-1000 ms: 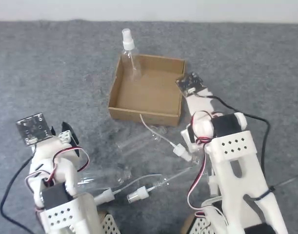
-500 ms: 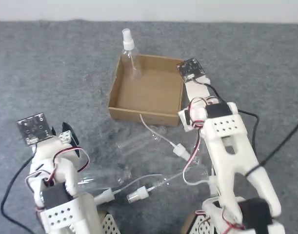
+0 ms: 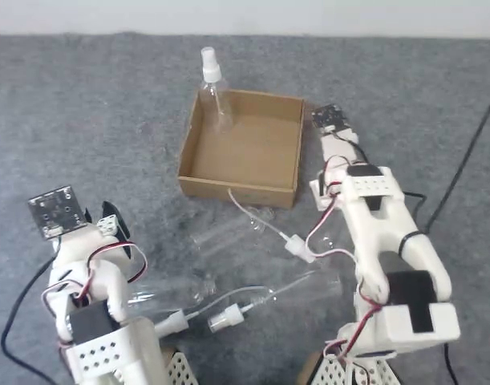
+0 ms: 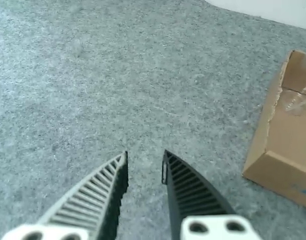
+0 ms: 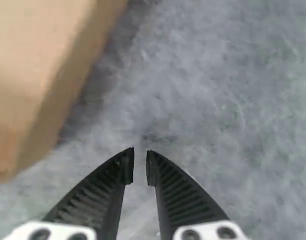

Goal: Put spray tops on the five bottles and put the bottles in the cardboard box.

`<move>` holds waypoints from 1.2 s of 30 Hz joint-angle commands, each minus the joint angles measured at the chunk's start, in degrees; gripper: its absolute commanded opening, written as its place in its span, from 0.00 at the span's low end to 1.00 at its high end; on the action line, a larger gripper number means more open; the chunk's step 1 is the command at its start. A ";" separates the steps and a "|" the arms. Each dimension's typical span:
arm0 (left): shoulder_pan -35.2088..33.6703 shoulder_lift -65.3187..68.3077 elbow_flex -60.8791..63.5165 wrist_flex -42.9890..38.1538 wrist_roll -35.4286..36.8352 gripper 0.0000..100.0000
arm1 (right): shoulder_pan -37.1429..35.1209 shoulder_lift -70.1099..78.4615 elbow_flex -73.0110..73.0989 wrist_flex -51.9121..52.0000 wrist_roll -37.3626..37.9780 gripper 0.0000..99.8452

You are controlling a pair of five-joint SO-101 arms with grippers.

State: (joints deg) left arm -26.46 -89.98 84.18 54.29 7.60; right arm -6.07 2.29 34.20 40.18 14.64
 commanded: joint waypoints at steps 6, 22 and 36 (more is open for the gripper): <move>-0.26 -0.09 -0.40 0.18 -0.53 0.10 | 8.57 -1.01 -2.90 -0.31 5.71 0.01; -0.26 -0.09 -0.40 0.18 -0.53 0.10 | 12.79 -12.18 -2.90 14.64 10.11 0.02; -0.26 -0.09 -0.40 0.44 -0.53 0.10 | 8.48 -28.53 -2.90 28.26 18.46 0.02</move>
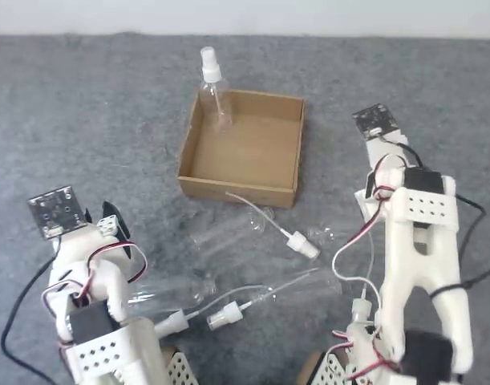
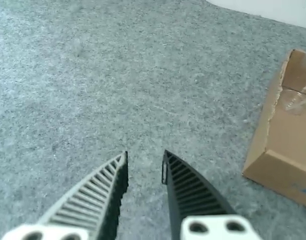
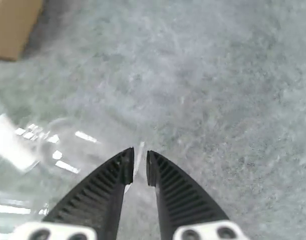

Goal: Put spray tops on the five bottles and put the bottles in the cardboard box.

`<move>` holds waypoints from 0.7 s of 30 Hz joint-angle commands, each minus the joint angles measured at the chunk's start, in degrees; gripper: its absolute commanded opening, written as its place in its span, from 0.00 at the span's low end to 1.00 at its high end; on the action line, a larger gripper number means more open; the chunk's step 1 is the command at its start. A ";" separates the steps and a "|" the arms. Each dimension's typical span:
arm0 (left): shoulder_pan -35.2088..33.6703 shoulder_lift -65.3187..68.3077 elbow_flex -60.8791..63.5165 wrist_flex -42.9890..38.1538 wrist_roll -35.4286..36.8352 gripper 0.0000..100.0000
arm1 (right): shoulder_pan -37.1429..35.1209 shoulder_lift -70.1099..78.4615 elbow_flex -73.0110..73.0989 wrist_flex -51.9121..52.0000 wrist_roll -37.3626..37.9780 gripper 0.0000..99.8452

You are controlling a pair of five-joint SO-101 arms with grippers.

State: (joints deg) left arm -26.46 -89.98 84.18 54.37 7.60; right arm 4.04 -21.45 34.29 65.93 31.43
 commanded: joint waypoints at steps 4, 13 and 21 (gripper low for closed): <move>-0.26 -0.09 -0.40 0.35 -0.53 0.11 | -2.77 -6.64 -2.99 4.44 1.85 0.02; -0.26 -0.09 -0.40 0.35 -0.62 0.11 | -3.38 -9.10 -3.34 6.90 2.20 0.02; -0.26 -0.09 -0.40 0.44 -0.62 0.11 | -4.88 -8.84 -10.29 17.36 5.98 0.14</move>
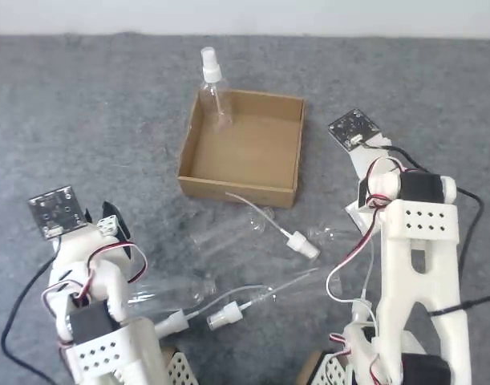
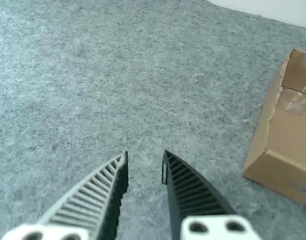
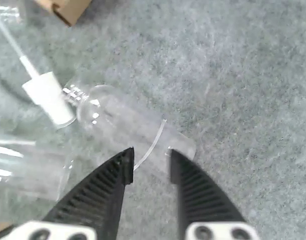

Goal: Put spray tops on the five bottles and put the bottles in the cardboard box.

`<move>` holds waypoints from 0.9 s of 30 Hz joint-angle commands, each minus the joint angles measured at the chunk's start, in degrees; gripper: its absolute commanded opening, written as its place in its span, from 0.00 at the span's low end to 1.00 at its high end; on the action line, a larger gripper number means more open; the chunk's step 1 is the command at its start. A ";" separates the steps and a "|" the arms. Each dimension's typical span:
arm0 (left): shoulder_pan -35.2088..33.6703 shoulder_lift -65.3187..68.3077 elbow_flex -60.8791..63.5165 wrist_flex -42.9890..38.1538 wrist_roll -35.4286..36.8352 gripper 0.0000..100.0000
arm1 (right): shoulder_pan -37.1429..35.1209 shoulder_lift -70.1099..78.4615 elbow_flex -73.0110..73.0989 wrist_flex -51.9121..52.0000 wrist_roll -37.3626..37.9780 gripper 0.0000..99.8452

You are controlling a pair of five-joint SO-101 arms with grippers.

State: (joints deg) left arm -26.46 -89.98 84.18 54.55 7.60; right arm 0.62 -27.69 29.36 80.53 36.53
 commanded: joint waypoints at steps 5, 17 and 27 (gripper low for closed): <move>-0.26 -0.09 -0.40 0.26 -0.62 0.11 | -4.88 -2.51 -5.89 6.11 6.59 0.20; -0.26 -0.09 -0.31 0.26 -0.62 0.11 | -10.51 -2.51 0.26 6.73 21.45 0.36; -0.26 -0.09 -0.31 0.26 -0.62 0.11 | -10.59 2.33 8.35 -4.79 24.00 0.36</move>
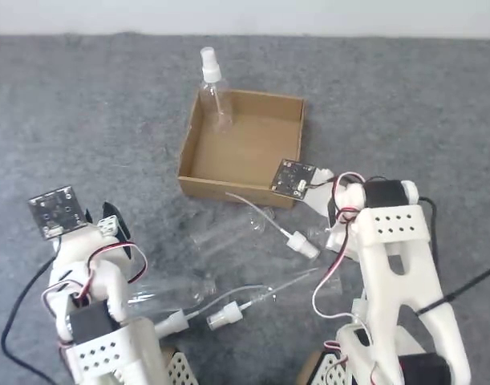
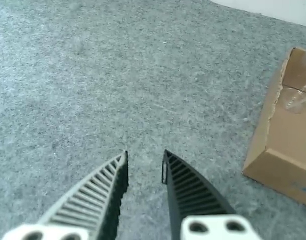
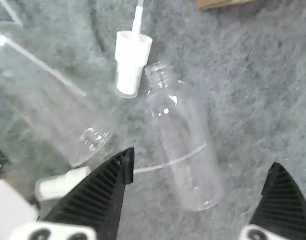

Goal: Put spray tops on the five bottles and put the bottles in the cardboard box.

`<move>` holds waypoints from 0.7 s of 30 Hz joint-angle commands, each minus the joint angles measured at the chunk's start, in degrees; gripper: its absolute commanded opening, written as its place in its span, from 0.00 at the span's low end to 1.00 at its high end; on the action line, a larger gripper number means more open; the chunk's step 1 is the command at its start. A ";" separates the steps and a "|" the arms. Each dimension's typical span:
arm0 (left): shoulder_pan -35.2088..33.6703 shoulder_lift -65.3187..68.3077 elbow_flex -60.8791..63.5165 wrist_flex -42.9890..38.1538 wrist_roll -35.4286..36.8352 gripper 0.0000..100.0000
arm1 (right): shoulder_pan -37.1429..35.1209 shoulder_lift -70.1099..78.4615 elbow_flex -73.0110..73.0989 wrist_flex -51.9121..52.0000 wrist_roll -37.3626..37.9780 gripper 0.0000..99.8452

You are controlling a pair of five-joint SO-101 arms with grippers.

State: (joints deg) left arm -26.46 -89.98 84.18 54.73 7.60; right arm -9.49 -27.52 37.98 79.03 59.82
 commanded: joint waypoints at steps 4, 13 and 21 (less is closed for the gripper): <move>-0.26 -0.09 0.22 -0.18 -0.79 0.11 | -0.22 9.19 -0.26 -6.73 0.70 0.36; -0.26 -0.09 0.22 -0.09 -3.25 0.11 | -0.13 16.31 -0.44 -13.23 0.62 0.21; -0.26 -0.09 0.22 0.00 -3.25 0.11 | 2.77 15.78 -0.53 -13.49 0.35 0.15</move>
State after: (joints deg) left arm -26.46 -89.98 85.14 54.73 4.97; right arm -8.79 -10.81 38.33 66.37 59.82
